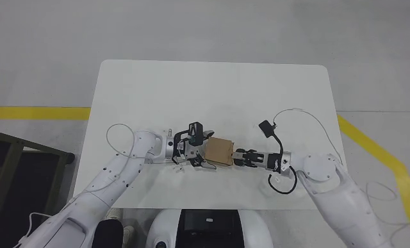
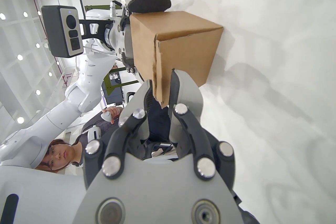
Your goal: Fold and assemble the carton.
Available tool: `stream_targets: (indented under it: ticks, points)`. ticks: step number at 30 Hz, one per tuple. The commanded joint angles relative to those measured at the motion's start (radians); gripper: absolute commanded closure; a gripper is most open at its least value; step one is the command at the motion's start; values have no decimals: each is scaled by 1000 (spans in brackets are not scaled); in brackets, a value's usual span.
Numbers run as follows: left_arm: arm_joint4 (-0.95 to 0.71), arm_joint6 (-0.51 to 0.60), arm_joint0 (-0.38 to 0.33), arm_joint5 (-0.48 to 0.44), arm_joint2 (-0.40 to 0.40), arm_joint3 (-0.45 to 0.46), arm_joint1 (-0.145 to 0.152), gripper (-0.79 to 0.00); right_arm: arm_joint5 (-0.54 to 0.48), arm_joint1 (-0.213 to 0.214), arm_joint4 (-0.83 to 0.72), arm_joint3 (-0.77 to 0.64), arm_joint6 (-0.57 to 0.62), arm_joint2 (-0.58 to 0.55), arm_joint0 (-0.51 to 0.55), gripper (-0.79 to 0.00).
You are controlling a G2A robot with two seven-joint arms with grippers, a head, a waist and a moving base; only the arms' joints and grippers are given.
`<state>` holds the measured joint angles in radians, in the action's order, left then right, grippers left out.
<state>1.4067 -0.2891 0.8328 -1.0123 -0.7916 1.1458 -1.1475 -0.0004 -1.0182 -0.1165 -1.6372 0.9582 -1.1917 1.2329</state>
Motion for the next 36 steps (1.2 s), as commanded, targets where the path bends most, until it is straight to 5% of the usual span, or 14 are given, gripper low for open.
stream_targets:
  ticks: [1,5,36]
  points:
    - [0,0,0,0,0,0,0,-785,0,2,-1,-4,2,-8,11,-108]
    - [-1,1,-1,0,1,-1,1,-785,-4,7,-8,-27,1,-29,39,0]
    - [-12,5,-16,0,22,-22,-12,-785,-12,-14,-15,28,4,81,-47,0]
